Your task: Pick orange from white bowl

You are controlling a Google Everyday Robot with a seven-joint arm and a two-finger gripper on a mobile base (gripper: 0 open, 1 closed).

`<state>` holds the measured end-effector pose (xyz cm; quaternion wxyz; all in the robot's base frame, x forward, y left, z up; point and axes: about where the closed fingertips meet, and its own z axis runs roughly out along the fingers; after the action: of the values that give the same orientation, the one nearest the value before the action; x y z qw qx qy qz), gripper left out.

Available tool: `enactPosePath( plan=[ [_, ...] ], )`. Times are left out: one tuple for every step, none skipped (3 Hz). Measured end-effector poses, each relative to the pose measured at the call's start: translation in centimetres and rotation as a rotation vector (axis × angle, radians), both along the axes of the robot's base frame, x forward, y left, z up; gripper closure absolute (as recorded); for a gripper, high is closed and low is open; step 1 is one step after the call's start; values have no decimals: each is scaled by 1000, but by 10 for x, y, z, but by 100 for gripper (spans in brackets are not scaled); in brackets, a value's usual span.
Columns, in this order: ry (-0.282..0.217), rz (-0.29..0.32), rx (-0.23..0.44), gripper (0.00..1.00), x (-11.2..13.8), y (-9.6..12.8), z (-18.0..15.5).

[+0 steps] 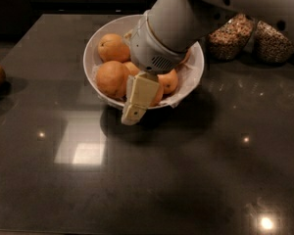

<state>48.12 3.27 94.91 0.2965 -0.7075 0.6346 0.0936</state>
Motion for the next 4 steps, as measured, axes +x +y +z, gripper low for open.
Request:
enactPosePath(
  plan=[
    [-13,10,17,0,12,13,1],
    [-25,9,22,6,21,20,2],
    [-36,-1,17,10,27,22,2],
    [-41,-18,9,15,32,20,-1]
  ],
)
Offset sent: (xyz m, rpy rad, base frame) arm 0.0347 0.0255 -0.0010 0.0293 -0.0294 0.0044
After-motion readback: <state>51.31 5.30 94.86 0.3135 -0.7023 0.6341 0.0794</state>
